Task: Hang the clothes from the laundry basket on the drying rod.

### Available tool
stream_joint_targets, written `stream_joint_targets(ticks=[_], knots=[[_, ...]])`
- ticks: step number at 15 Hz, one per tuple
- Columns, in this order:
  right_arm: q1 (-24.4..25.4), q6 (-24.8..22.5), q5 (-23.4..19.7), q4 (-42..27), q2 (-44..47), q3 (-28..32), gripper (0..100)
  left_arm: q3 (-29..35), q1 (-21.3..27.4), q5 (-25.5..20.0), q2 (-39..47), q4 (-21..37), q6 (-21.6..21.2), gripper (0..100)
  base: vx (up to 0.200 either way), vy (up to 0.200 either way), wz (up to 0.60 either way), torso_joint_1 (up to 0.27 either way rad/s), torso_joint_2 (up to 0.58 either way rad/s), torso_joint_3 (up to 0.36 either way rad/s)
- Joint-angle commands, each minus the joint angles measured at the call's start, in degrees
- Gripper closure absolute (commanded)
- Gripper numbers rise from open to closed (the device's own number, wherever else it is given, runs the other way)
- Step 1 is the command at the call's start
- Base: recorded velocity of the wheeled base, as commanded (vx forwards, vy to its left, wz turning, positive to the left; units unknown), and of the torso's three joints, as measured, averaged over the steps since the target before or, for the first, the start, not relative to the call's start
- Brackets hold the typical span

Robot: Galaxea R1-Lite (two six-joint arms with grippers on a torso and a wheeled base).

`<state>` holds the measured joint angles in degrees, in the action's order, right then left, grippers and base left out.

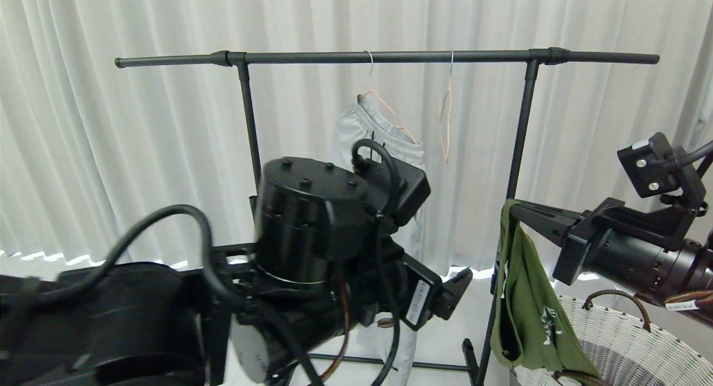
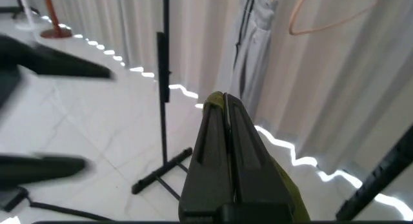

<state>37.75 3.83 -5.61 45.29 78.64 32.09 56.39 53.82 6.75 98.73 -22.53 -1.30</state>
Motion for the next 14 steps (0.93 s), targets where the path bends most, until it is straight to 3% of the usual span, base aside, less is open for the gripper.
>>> stream_joint_targets(ticks=[1,3,7,10,14], knots=[[1.36,0.13,-0.02,0.50,-0.16,-0.01,100,3.02,1.20,0.28,10.87,-5.68,0.34,0,0.000,0.000,0.00,0.000,0.00,0.000],[1.71,0.13,-0.02,0.59,0.02,0.17,100,2.58,1.64,0.10,12.10,-9.38,0.51,0,0.000,0.000,0.00,0.000,0.00,0.000],[2.41,0.13,-0.02,0.59,-0.24,-0.18,100,3.99,0.58,-0.25,12.98,-9.64,0.78,0,0.000,0.000,0.00,0.000,0.00,0.000],[2.59,0.13,-0.02,0.59,-1.21,-0.27,100,7.50,-1.44,0.01,16.41,-9.64,4.29,0,0.000,0.000,0.00,0.000,0.00,0.000],[2.76,0.22,-0.02,0.59,-2.88,-1.41,100,8.91,-1.17,-0.34,17.72,-9.64,4.20,0,0.000,0.000,0.00,0.000,0.00,0.000]])
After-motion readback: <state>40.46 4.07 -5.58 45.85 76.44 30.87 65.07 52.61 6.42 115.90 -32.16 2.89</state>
